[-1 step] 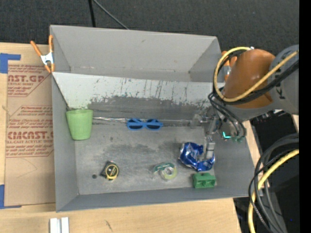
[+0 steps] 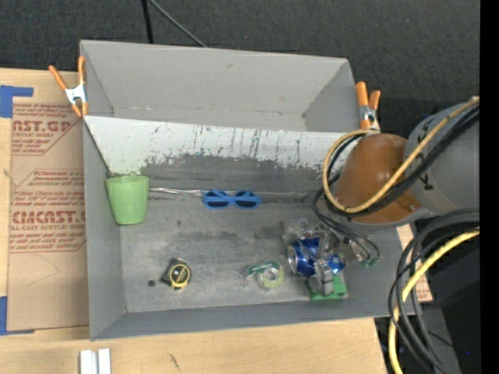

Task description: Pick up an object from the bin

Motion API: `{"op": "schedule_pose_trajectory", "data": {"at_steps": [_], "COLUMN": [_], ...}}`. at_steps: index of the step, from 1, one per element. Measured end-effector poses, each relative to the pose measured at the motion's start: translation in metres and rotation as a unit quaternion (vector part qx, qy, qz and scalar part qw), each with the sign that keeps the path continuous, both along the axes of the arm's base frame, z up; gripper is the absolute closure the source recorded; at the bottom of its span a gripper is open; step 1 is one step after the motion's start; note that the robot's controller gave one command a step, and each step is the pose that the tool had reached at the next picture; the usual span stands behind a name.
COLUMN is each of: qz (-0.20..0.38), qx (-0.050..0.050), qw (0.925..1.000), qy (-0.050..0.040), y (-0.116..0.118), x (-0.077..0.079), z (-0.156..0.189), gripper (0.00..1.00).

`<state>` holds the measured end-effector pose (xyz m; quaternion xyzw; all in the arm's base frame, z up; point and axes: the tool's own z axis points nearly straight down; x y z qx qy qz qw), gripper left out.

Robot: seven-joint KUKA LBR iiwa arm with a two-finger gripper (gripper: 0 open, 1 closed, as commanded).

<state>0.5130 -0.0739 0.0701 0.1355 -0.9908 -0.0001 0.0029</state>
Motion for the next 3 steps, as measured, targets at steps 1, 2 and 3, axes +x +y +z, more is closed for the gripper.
{"op": "schedule_pose_trajectory", "data": {"at_steps": [1,2,3], "qz": [0.000,-0.009,-0.010], "qx": [0.000,0.000,-0.001], "qw": [1.0000,0.9999,0.9999], "qy": [-0.0028,-0.0069,-0.0082], "y": [0.001,0.012,0.004], "x": [0.001,-0.005,0.002], "z": [-0.001,0.089,0.164], "gripper": [1.00,1.00,1.00]}}
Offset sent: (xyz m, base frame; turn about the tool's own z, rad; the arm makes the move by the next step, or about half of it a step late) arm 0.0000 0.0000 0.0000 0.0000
